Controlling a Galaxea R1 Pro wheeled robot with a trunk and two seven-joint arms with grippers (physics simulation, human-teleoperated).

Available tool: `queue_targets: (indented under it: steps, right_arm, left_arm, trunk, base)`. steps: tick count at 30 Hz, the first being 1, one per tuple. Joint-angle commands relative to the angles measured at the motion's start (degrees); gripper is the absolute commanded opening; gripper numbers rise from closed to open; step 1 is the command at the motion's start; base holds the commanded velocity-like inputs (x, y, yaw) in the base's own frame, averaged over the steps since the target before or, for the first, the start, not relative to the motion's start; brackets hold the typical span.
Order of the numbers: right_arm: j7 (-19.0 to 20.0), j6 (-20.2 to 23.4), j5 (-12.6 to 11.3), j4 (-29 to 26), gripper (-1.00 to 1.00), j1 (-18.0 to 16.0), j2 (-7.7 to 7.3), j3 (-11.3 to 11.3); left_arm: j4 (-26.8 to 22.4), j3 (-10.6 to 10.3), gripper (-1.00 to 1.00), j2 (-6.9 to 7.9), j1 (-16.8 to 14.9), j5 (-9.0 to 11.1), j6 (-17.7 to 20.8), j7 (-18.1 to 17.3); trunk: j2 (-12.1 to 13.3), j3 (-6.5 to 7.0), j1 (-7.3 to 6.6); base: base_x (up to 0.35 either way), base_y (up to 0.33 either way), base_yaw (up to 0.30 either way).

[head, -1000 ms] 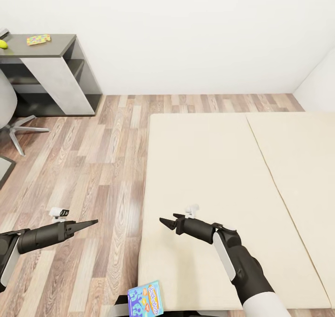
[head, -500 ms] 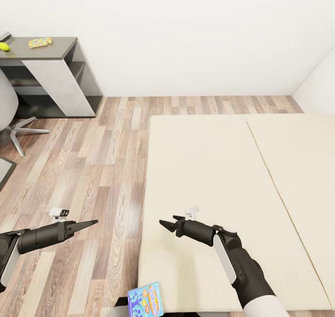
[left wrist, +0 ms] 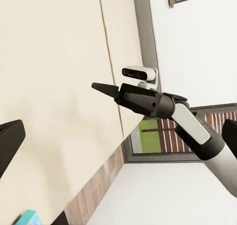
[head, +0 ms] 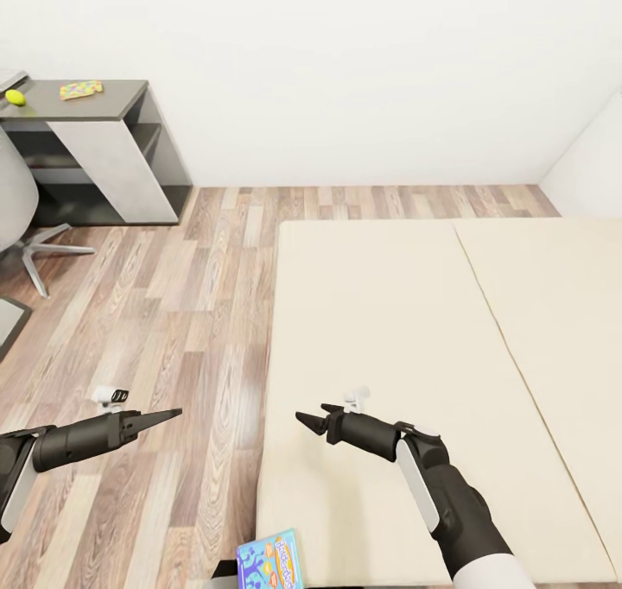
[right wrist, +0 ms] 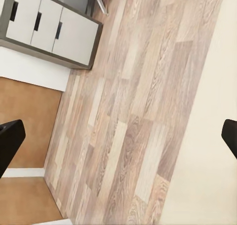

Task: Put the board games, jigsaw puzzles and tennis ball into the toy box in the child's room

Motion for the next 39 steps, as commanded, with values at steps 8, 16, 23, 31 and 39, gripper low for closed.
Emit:
queue_targets:
  steps: [8, 16, 23, 31, 39]
  right_arm:
    - [-0.06, 0.41, -0.35, -0.05, 1.00, 0.08, 0.01, 0.02]
    - [-0.02, 0.19, -0.34, -0.06, 1.00, 0.12, 0.01, -0.01]
    - [-0.22, -2.27, -0.27, -0.03, 1.00, 0.12, 0.01, 0.00]
    - [-0.34, -3.58, -0.06, 0.02, 1.00, 0.12, -0.07, -0.02]
    - [-0.42, -3.91, 0.03, 0.21, 1.00, 0.12, -0.66, -0.02]
  left_arm:
    - [0.01, 0.04, 1.00, 0.01, -0.02, -0.05, 0.62, -0.23]
    - [0.02, 0.02, 1.00, 0.06, -0.02, -0.07, 0.61, -0.23]
    - [0.04, 0.07, 1.00, 0.14, -0.02, -0.06, 0.63, -0.23]
    - [0.08, 0.15, 1.00, 0.23, -0.02, -0.32, 0.60, -0.23]
    - [0.28, 0.17, 1.00, 0.22, -0.02, -1.78, 0.31, -0.23]
  trunk:
    - [-0.03, 0.70, 0.01]
    - [-0.03, 1.44, 0.01]
    - [-0.03, 2.10, 0.01]
    - [-0.03, 2.84, 0.01]
    - [-0.03, 3.59, 0.01]
  base:
    - [0.000, 0.000, 0.000]
    - [0.000, 0.000, 0.000]
    - [0.000, 0.000, 0.000]
    - [0.000, 0.000, 0.000]
    - [0.000, 0.000, 0.000]
